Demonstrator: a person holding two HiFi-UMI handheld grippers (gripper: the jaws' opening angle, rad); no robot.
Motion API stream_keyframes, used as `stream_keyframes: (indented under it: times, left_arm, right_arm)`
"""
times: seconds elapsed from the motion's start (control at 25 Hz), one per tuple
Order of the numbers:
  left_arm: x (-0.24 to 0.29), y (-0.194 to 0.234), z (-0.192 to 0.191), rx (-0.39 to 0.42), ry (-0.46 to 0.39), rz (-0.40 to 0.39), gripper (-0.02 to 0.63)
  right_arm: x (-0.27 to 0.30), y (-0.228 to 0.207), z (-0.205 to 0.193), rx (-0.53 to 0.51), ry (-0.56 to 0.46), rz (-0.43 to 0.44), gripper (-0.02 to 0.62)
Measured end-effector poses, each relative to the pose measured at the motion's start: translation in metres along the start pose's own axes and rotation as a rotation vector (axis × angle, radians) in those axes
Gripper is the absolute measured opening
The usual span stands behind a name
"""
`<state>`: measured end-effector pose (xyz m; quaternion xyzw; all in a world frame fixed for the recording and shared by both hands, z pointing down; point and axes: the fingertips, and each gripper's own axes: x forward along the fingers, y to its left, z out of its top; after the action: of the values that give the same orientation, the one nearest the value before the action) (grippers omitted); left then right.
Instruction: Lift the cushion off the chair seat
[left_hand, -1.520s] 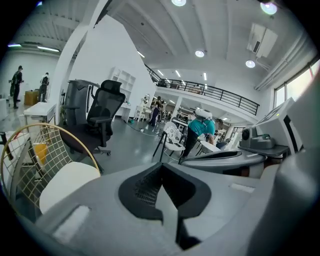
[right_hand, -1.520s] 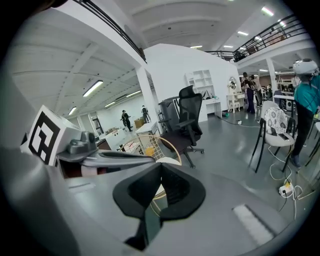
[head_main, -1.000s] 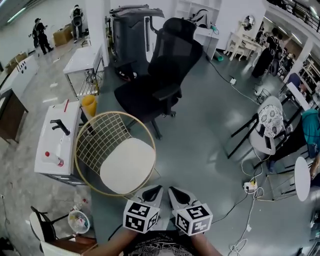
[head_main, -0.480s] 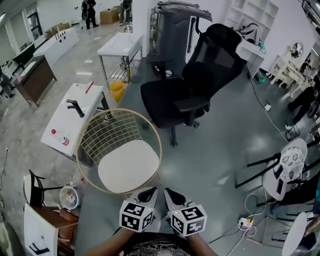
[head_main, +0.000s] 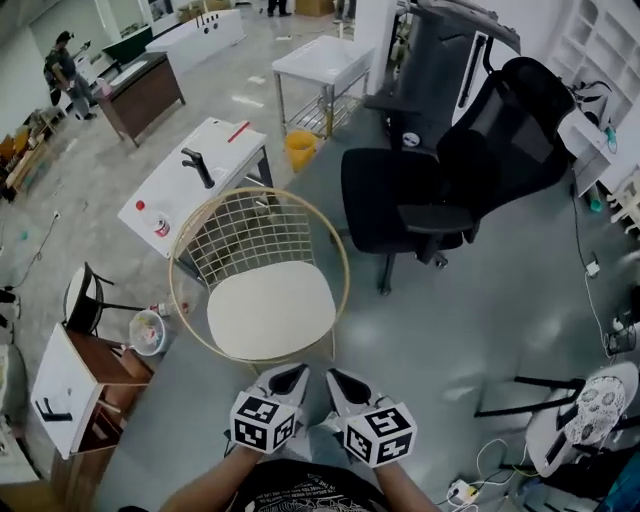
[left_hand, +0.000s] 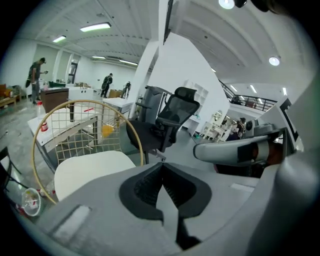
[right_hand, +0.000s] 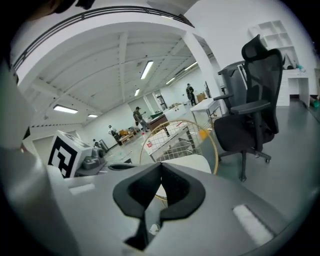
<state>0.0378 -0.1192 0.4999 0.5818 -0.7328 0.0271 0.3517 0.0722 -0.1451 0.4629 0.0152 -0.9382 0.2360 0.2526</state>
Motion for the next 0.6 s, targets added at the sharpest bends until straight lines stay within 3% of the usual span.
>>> stream_keyframes:
  times: [0.24, 0.6]
  left_arm:
    - [0.002, 0.036, -0.012, -0.107, -0.085, 0.109, -0.002]
    - [0.027, 0.088, -0.063, -0.313, -0.12, 0.149, -0.002]
  right_arm:
    - [0.033, -0.003, -0.001, -0.085, 0.052, 0.154, -0.008]
    - [0.09, 0.004, -0.031, -0.222, 0.159, 0.27, -0.008]
